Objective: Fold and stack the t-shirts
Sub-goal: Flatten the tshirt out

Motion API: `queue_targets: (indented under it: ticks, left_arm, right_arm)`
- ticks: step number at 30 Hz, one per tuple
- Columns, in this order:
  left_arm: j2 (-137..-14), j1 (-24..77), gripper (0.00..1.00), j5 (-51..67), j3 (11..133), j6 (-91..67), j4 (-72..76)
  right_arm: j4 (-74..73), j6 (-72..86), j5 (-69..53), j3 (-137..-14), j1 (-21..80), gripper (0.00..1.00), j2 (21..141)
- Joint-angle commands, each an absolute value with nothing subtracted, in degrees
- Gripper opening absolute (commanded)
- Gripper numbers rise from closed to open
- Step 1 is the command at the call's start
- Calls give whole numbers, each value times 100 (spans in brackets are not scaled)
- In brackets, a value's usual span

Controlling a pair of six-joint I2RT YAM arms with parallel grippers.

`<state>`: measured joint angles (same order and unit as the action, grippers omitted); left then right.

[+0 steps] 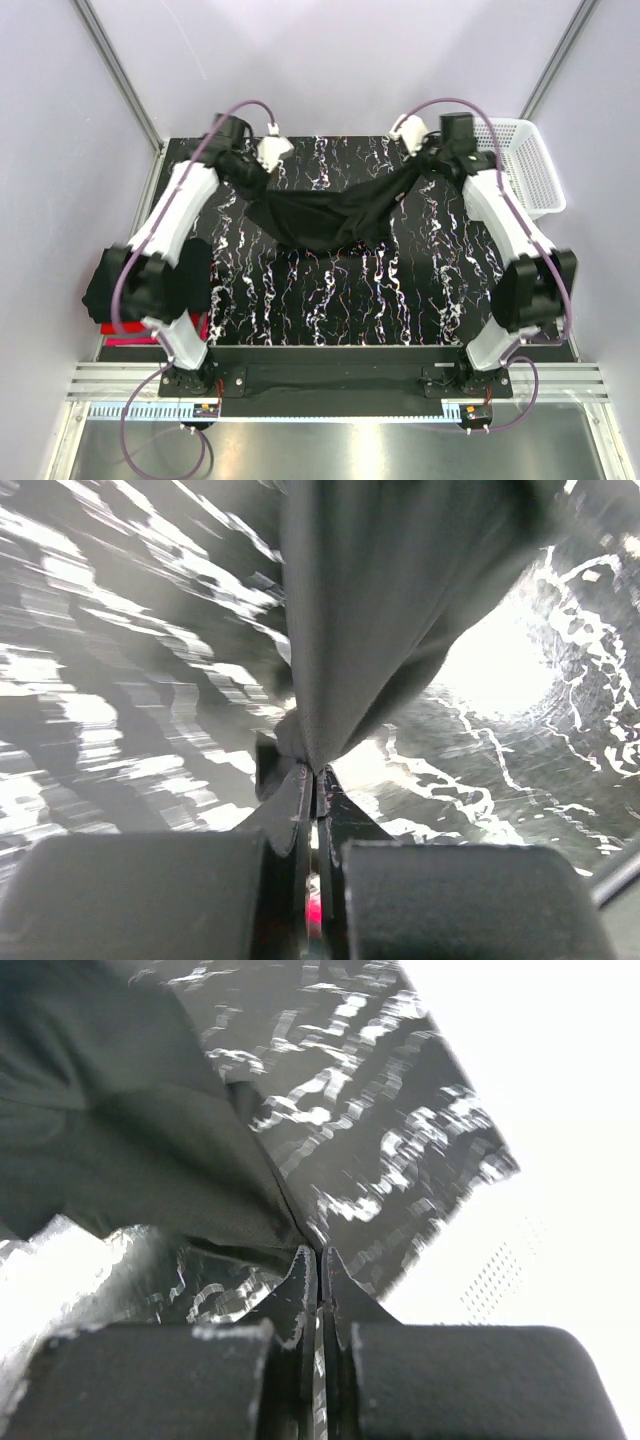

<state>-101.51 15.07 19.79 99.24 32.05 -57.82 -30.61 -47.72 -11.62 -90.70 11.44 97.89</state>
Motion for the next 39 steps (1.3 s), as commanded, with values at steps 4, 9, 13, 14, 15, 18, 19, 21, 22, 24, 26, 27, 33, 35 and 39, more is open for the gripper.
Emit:
queue_targets:
  ticks: [4,9,13,14,15,18,19,21,22,24,26,27,33,35,39]
  left_arm:
    - [-8887,1521,0,1793,10186,3999,-5845]
    - [-8613,1521,0,1723,10423,3903,-5836]
    - [-9297,1520,1,1171,10712,3596,-5827]
    - [-9847,1512,1,1012,10888,3543,-5940]
    - [-10166,1494,1,872,11107,3472,-6046]
    - [-11528,1406,3,896,12179,3209,-6346]
    - [-11844,1389,7,914,12695,3112,-6354]
    - [-12680,1389,29,923,13251,2936,-6363]
    - [-12918,1389,37,905,13741,2857,-6346]
    - [-13262,1389,53,713,13965,2742,-6285]
    - [-13000,1380,60,554,13380,2725,-5969]
    - [-12834,1371,64,475,13029,2716,-5820]
    - [-11989,1204,58,404,11321,2312,-5476]
    - [-11935,1125,55,430,11118,2294,-5467]
    - [-12251,1028,51,492,11390,2233,-5484]
  right_arm:
    - [-2479,-4017,-1423,-8431,905,0,7868]
    - [-2110,-3806,-1433,-7920,905,0,6970]
    - [-1969,-3788,-1240,-7752,897,0,7232]
    - [-1890,-3788,-1213,-7735,896,0,7494]
    - [-1855,-3823,-1204,-7708,888,0,7636]
    - [-1749,-3998,-1274,-7585,844,0,8243]
    - [-1706,-4008,-1257,-7550,818,0,8418]
    - [-1635,-3912,-1204,-7611,739,0,8963]
    - [-1617,-3850,-1187,-7759,712,0,9156]
    - [-1608,-3710,-1160,-7979,677,0,9596]
    - [-1608,-3656,-1116,-8244,677,0,9773]
    - [-1608,-3648,-1134,-8288,685,0,9782]
    - [-1617,-3613,-1230,-8192,677,0,9703]
    - [-1635,-3551,-1257,-8139,677,0,9677]
    - [-1696,-3516,-1309,-8130,685,0,9694]
